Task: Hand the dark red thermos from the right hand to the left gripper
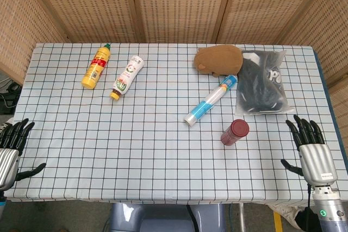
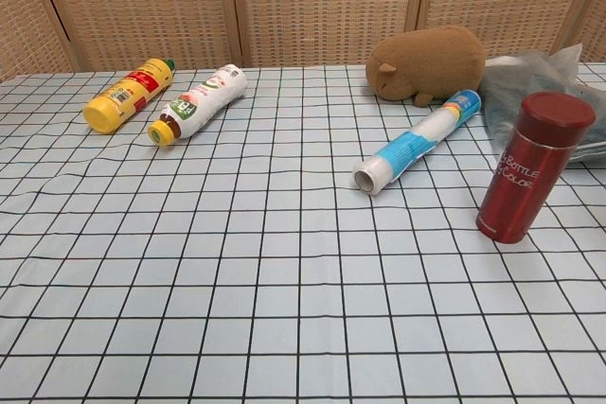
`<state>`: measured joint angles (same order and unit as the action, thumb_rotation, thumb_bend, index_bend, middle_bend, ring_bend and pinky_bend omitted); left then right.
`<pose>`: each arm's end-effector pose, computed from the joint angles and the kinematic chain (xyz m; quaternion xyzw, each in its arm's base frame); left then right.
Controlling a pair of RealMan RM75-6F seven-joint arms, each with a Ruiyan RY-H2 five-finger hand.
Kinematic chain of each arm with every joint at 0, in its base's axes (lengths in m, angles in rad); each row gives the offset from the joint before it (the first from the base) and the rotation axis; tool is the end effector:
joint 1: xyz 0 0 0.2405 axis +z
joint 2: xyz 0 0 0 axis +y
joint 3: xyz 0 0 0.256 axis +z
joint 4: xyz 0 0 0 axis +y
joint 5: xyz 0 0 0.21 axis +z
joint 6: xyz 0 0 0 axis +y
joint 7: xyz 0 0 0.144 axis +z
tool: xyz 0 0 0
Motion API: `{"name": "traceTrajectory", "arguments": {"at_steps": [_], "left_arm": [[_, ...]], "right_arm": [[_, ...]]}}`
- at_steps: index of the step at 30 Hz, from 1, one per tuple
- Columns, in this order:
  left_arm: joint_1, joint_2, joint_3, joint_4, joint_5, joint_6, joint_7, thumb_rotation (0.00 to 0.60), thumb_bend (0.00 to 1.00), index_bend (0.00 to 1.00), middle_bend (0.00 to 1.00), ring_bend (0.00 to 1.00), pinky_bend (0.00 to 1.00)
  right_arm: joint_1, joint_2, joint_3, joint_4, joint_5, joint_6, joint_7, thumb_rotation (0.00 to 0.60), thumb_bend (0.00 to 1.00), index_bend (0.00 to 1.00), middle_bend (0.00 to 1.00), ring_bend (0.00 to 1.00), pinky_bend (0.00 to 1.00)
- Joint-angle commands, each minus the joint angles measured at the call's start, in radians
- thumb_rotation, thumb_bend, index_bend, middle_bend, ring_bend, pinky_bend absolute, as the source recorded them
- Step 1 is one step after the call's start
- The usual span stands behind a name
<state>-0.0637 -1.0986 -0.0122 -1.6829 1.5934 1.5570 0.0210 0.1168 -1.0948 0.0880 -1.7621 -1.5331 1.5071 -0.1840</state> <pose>-0.2889 0.1652 0.1590 -0.6051 -0.3726 -0.4188 0.5654 -0.2673 -0.1945 0.1609 0.6117 -0.3347 0.4070 0.5900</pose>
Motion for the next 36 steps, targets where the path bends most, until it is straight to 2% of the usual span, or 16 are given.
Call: {"name": "traceTrajectory", "arguments": {"at_steps": [1, 5, 9, 13, 18, 23, 26, 31, 36], "left_arm": [[0.001, 0.000, 0.000, 0.000, -0.001, 0.000, 0.000, 0.600, 0.00, 0.00, 0.00, 0.00, 0.00], [0.002, 0.002, -0.002, -0.002, -0.007, -0.001, -0.002, 0.600, 0.00, 0.00, 0.00, 0.00, 0.00], [-0.001, 0.002, -0.006, -0.006, -0.014, -0.006, 0.001, 0.600, 0.00, 0.00, 0.00, 0.00, 0.00], [-0.006, 0.000, -0.011, -0.008, -0.027, -0.017, 0.008, 0.600, 0.00, 0.00, 0.00, 0.00, 0.00], [-0.009, 0.002, -0.014, -0.016, -0.040, -0.029, 0.015, 0.600, 0.00, 0.00, 0.00, 0.00, 0.00], [-0.017, 0.001, -0.020, -0.018, -0.052, -0.043, 0.022, 0.600, 0.00, 0.00, 0.00, 0.00, 0.00], [-0.022, -0.001, -0.023, -0.018, -0.060, -0.053, 0.028, 0.600, 0.00, 0.00, 0.00, 0.00, 0.00], [-0.027, -0.002, -0.026, -0.016, -0.074, -0.065, 0.027, 0.600, 0.00, 0.00, 0.00, 0.00, 0.00], [-0.030, -0.001, -0.028, -0.015, -0.080, -0.071, 0.024, 0.600, 0.00, 0.00, 0.00, 0.00, 0.00]], "right_arm": [[0.001, 0.001, 0.000, 0.000, -0.001, -0.002, 0.009, 0.600, 0.00, 0.00, 0.00, 0.00, 0.00], [0.015, 0.013, 0.004, -0.006, -0.013, -0.016, 0.058, 0.600, 0.00, 0.00, 0.00, 0.00, 0.00], [0.065, 0.053, 0.021, -0.031, -0.021, -0.085, 0.118, 0.600, 0.00, 0.00, 0.00, 0.00, 0.00], [0.171, 0.102, 0.055, -0.064, -0.028, -0.223, 0.225, 0.600, 0.00, 0.00, 0.00, 0.00, 0.00], [0.292, 0.158, 0.080, -0.109, 0.058, -0.446, 0.276, 0.600, 0.00, 0.04, 0.06, 0.01, 0.00], [0.378, 0.164, 0.101, -0.142, 0.167, -0.579, 0.219, 0.600, 0.01, 0.08, 0.12, 0.05, 0.03], [0.421, 0.146, 0.109, -0.149, 0.231, -0.622, 0.145, 0.600, 0.09, 0.12, 0.13, 0.07, 0.04], [0.478, 0.111, 0.113, -0.138, 0.377, -0.661, 0.024, 0.600, 0.17, 0.18, 0.15, 0.08, 0.05], [0.532, 0.094, 0.097, -0.122, 0.529, -0.695, -0.074, 0.600, 0.21, 0.22, 0.19, 0.11, 0.08]]}}
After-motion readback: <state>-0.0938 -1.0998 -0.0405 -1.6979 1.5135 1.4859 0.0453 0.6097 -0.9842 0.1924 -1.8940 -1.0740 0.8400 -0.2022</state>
